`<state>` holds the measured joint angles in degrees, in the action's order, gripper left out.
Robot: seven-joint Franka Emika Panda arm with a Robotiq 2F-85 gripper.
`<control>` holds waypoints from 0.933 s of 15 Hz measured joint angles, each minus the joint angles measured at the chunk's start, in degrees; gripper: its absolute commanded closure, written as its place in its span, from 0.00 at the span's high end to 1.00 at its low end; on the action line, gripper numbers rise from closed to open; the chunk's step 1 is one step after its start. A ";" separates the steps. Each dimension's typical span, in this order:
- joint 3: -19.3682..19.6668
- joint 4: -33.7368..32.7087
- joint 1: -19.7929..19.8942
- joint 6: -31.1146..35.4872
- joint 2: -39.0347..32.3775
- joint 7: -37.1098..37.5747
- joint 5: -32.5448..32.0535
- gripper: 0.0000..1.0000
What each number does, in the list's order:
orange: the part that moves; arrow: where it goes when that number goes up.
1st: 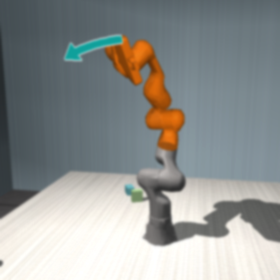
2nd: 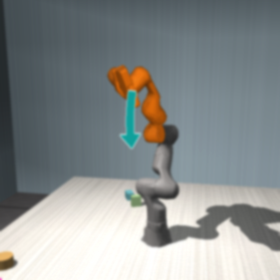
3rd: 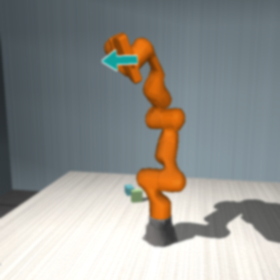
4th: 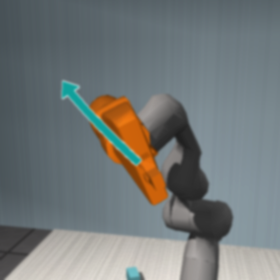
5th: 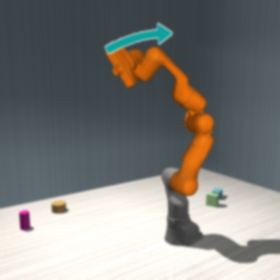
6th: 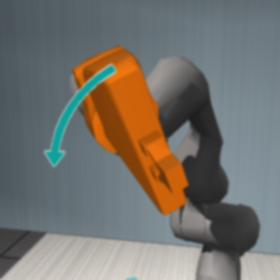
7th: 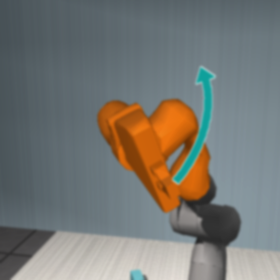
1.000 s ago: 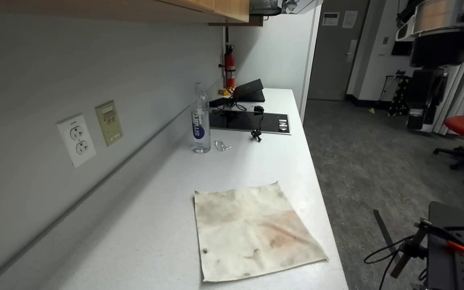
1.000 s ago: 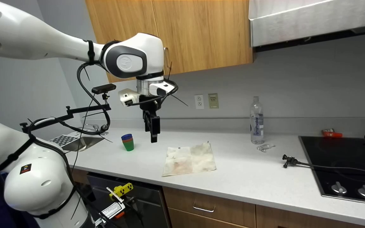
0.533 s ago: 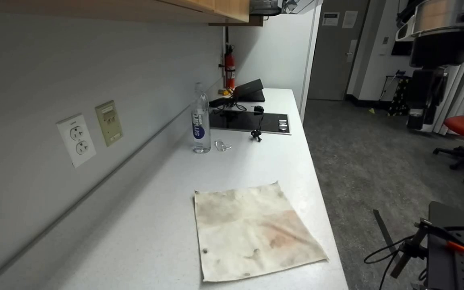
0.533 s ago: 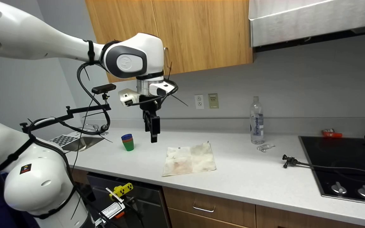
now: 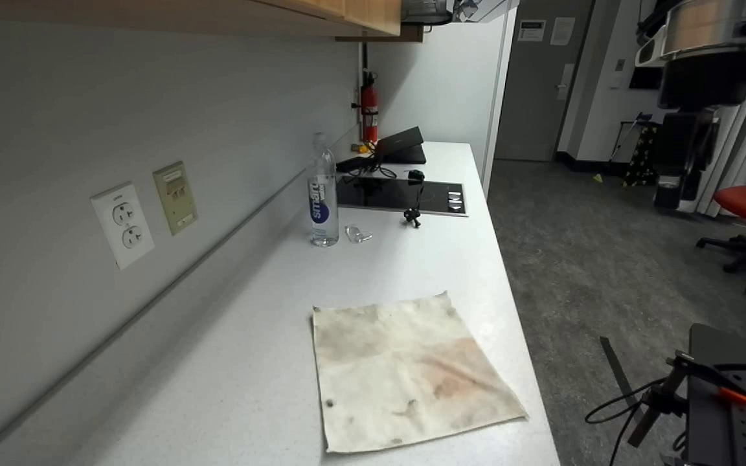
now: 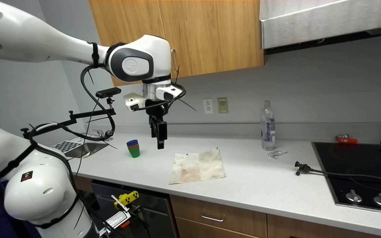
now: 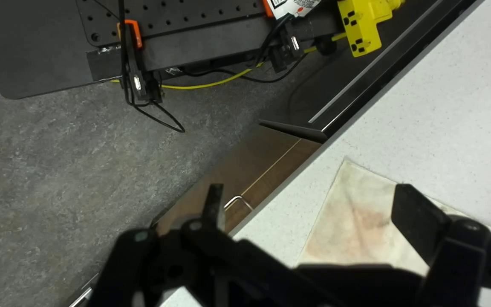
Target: Fold the table cloth.
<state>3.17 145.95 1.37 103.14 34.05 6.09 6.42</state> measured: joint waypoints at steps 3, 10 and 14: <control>-0.08 0.00 0.00 0.12 -0.16 -0.11 0.00 1.00; -0.15 0.00 0.02 0.56 -0.31 -0.16 0.00 1.00; -0.16 0.00 0.02 0.56 -0.36 -0.18 0.00 1.00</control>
<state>3.01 145.95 1.39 103.70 33.70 5.91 6.42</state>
